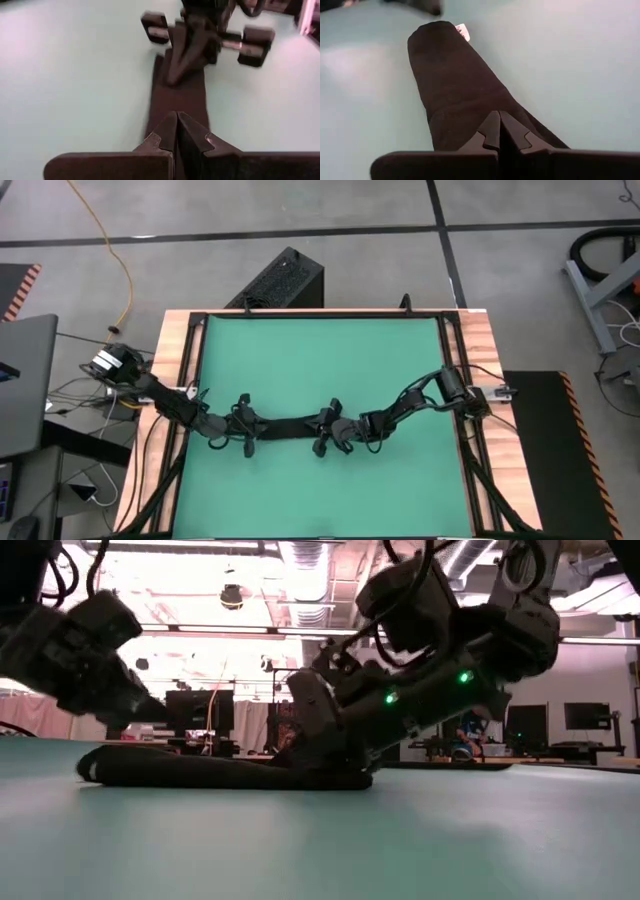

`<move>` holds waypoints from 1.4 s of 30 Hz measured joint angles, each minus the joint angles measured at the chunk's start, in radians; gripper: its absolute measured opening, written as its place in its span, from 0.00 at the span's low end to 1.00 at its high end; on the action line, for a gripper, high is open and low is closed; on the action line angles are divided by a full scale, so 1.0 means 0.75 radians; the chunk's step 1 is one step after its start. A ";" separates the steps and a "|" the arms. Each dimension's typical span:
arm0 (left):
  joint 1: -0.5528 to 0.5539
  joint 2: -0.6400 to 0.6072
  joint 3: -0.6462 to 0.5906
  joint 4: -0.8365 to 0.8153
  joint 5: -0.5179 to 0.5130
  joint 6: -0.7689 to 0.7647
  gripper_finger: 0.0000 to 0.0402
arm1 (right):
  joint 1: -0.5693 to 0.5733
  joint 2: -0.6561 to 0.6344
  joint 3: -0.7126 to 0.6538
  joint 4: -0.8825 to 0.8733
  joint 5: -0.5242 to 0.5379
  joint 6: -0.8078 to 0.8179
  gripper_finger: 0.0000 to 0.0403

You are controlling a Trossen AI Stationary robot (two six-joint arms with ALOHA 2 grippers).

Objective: Roll towel into tight, uniform cylinder
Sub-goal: Roll the towel, then return to Home Position

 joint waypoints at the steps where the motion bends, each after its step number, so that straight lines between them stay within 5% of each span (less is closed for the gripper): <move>1: 0.000 -0.024 0.000 0.001 0.000 0.018 0.00 | 0.001 -0.021 -0.001 -0.020 -0.007 -0.018 0.05; 11: -0.002 -0.305 0.001 0.005 0.066 0.182 0.00 | 0.001 -0.260 0.001 -0.155 -0.035 -0.167 0.09; 18: -0.002 -0.672 0.001 -0.048 0.111 0.353 0.00 | 0.031 -0.583 0.002 -0.296 -0.054 -0.463 0.08; 22: -0.002 -0.984 0.008 -0.318 0.087 0.393 0.00 | 0.052 -0.874 0.004 -0.569 -0.052 -0.566 0.07; 28: -0.002 -1.421 0.208 -1.170 -0.020 0.322 0.00 | 0.085 -1.260 0.004 -1.001 0.070 -0.574 0.05; 31: -0.003 -1.572 0.299 -1.380 -0.108 0.324 0.00 | 0.120 -1.397 -0.020 -1.149 0.169 -0.573 0.05; 37: -0.002 -1.865 0.328 -1.531 -0.173 0.382 0.00 | 0.190 -1.694 -0.298 -1.108 0.295 -0.499 0.05; 42: -0.001 -1.850 0.285 -1.634 -0.108 0.309 0.00 | 0.228 -1.908 -0.617 -0.809 0.306 -0.396 0.06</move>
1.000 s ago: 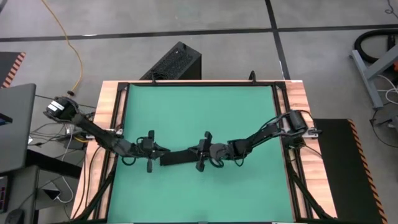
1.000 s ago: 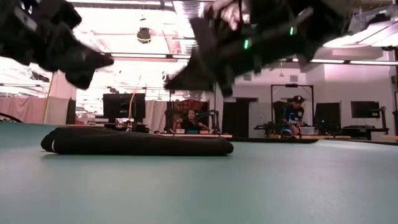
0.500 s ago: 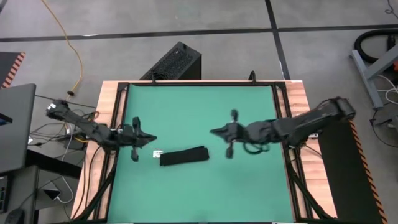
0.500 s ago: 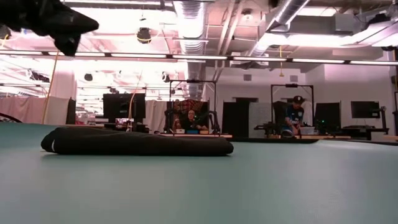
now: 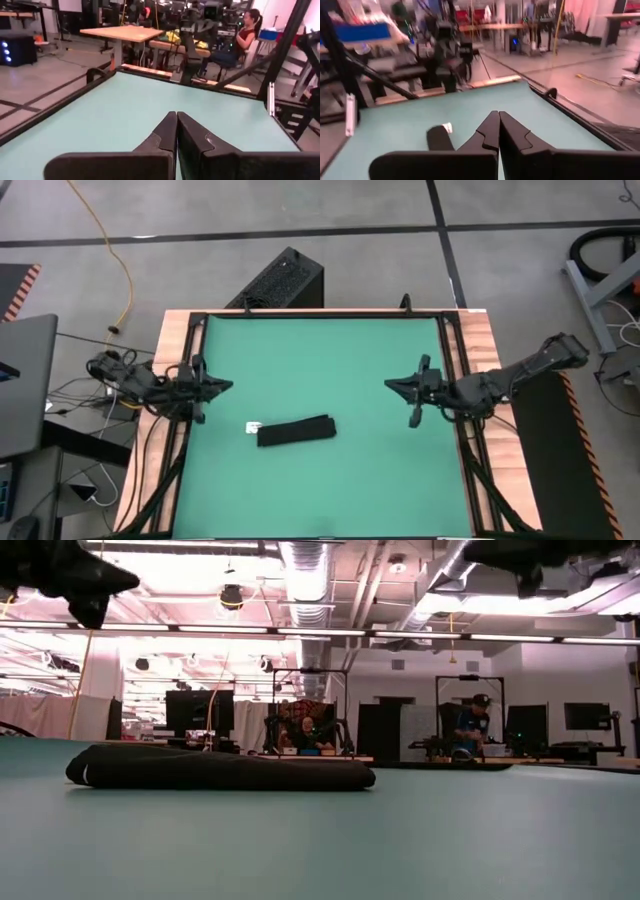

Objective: Roll towel into tight, uniform cylinder
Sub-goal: Return to Home Position

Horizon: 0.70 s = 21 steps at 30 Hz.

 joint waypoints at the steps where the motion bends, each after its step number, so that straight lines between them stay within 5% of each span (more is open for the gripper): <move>1: 0.000 0.005 -0.019 0.013 -0.004 -0.004 0.00 | 0.011 -0.038 -0.065 0.074 0.001 -0.012 0.06; 11: 0.000 -0.013 -0.250 0.118 0.051 -0.172 0.00 | 0.044 -0.283 -0.638 0.804 -0.002 -0.046 0.06; 21: -0.001 0.027 -0.322 0.208 0.000 -0.145 0.00 | 0.103 -0.256 -0.644 0.644 0.018 -0.005 0.06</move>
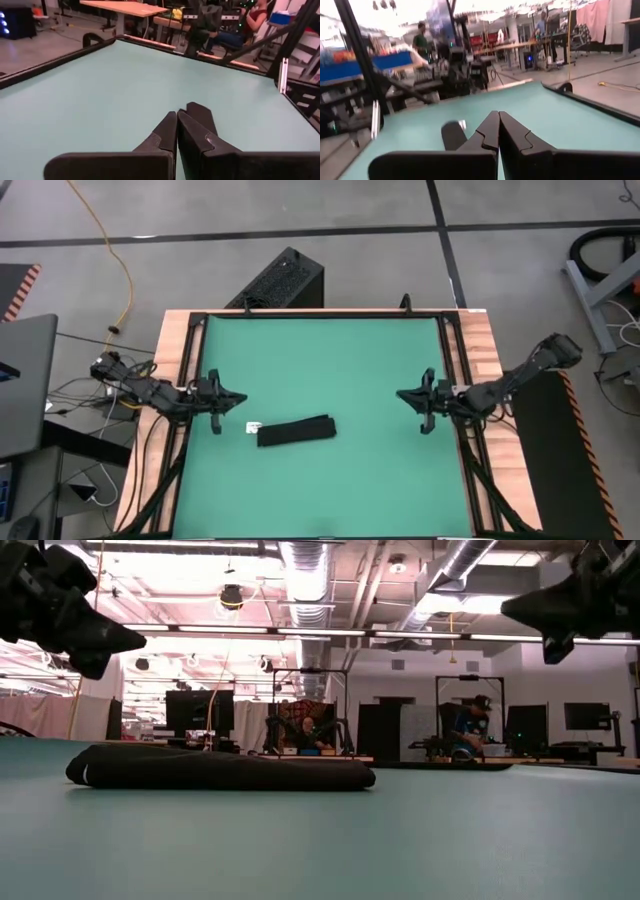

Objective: Roll towel into tight, uniform cylinder
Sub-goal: Return to Home Position

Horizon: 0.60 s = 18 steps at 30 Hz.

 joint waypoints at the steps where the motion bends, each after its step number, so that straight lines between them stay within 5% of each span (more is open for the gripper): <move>1: 0.000 0.000 0.000 -0.001 0.000 -0.003 0.00 | 0.000 0.006 0.000 -0.022 -0.001 0.005 0.06; 13: 0.000 0.000 0.000 -0.004 0.015 -0.079 0.00 | -0.014 0.191 0.000 -0.145 0.012 0.178 0.06; 18: 0.000 0.001 -0.002 0.057 0.164 -0.004 0.00 | 0.000 0.276 0.000 0.215 -0.353 -0.042 0.05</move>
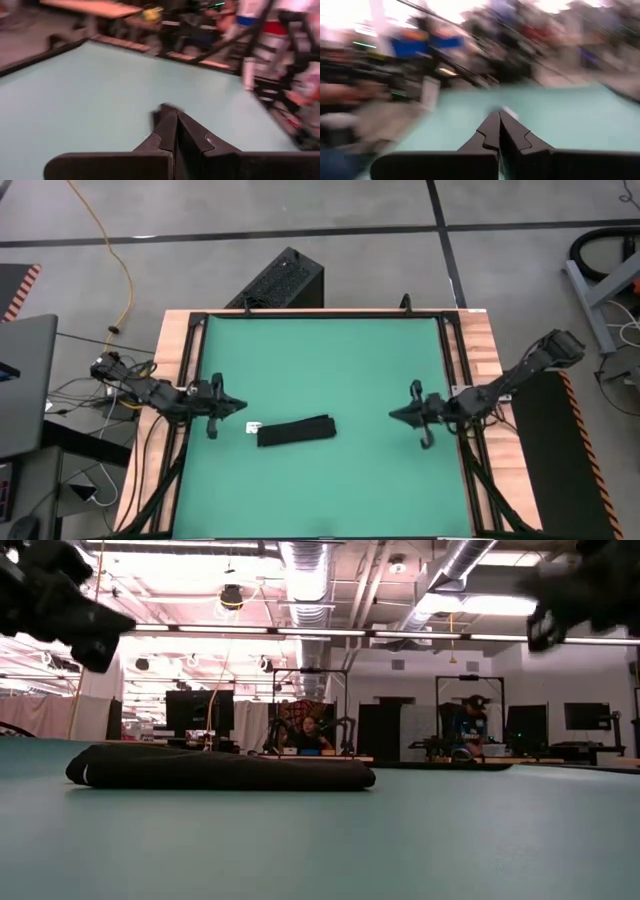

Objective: Roll towel into tight, uniform cylinder
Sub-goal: Return to Home Position

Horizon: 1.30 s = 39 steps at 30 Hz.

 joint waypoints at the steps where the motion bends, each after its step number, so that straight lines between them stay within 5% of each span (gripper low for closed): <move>1: 0.000 -0.001 0.000 0.029 0.048 0.036 0.00 | -0.001 0.013 0.002 0.074 -0.092 -0.050 0.05; 3: 0.000 -0.001 0.000 0.073 0.121 0.108 0.00 | -0.008 0.030 0.002 0.146 -0.179 -0.143 0.05; 6: -0.001 -0.001 0.000 0.115 0.150 0.173 0.00 | -0.041 0.035 0.002 0.147 -0.057 -0.164 0.06; 10: 0.000 -0.038 0.021 0.091 -0.019 0.169 0.00 | -0.106 0.036 0.001 0.167 0.046 -0.082 0.06; 16: 0.000 -0.042 0.131 -0.036 -0.061 0.165 0.00 | -0.152 -0.020 0.001 0.189 0.044 -0.012 0.06; 26: 0.000 -0.042 0.168 -0.046 -0.117 0.210 0.00 | -0.281 -0.403 0.025 0.202 -0.063 -0.020 0.04; 30: 0.000 -0.042 0.205 -0.027 -0.149 0.270 0.00 | -0.291 -0.687 0.132 -0.124 -0.052 -0.026 0.05; 34: 0.000 -0.042 0.224 -0.049 -0.152 0.278 0.00 | -0.269 -0.921 0.305 -0.802 -0.043 0.062 0.04; 39: 0.000 -0.041 0.171 -0.110 -0.192 0.179 0.00 | -0.247 -0.965 0.317 -1.006 0.119 0.044 0.04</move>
